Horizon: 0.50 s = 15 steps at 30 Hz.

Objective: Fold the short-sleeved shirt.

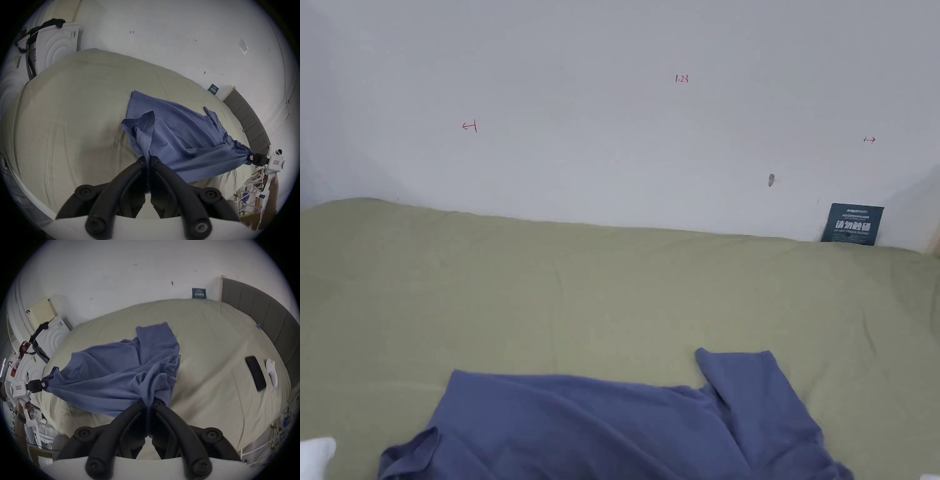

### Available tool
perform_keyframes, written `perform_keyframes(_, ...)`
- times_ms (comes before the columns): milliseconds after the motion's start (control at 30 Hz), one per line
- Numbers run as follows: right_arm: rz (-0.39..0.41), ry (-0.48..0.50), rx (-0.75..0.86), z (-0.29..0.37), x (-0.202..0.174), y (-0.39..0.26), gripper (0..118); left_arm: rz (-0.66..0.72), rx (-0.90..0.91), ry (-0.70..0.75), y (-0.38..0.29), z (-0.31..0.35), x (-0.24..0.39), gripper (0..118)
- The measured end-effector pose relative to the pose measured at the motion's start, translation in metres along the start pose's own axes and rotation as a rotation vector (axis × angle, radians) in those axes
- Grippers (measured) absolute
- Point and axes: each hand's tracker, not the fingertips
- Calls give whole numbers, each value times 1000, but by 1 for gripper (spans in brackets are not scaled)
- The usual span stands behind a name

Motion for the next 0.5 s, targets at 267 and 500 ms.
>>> perform_keyframes(267,31,-40,-132,2,-8,-50,6,58,-122,49,-55,8,-23,2)
perform_keyframes(500,-58,-20,-162,0,-3,-58,24,130,-124,133,-73,9,-37,66)
